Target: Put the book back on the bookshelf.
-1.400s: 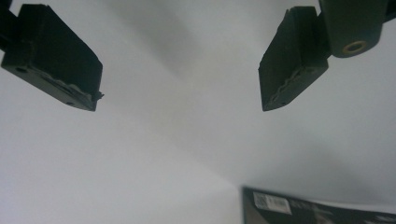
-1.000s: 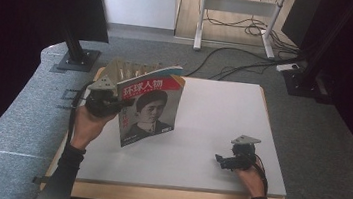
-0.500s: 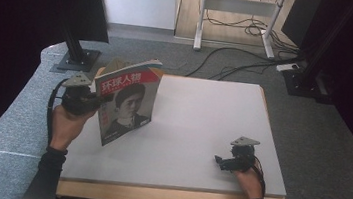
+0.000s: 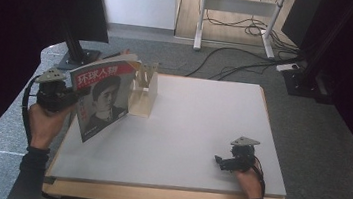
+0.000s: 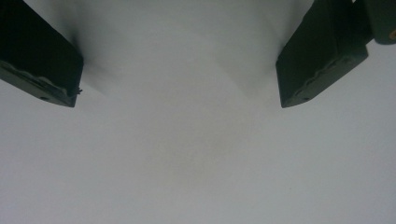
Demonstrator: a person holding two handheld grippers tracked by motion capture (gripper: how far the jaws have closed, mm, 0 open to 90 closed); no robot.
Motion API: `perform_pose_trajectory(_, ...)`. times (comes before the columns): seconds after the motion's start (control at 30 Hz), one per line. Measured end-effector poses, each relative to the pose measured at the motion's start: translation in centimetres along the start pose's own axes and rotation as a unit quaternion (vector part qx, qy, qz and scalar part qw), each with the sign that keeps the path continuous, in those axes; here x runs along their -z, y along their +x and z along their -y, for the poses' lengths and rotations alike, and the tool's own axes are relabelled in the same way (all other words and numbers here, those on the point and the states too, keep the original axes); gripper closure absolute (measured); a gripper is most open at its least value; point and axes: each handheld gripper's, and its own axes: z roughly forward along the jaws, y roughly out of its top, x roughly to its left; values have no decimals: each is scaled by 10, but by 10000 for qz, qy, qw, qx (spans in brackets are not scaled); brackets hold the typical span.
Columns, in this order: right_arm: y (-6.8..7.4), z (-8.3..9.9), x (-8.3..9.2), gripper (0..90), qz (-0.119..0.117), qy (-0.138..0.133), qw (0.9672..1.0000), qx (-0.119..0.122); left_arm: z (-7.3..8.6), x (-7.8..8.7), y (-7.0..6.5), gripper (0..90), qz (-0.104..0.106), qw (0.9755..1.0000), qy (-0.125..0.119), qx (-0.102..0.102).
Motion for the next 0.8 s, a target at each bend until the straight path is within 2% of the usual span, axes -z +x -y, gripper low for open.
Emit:
perform_pose_trajectory(0.37,0,0,0,0,1,0,10000,6,-5,-10,18,871,-301,9992,1,259)
perform_pose_trajectory(0.6,0,0,0,0,-1,4,10000,-4,-9,-32,24,871,-393,9985,-68,367)
perform_pose_trajectory(0.8,0,0,0,0,2,-3,10000,-1,-13,-56,25,870,-452,9977,-244,445)
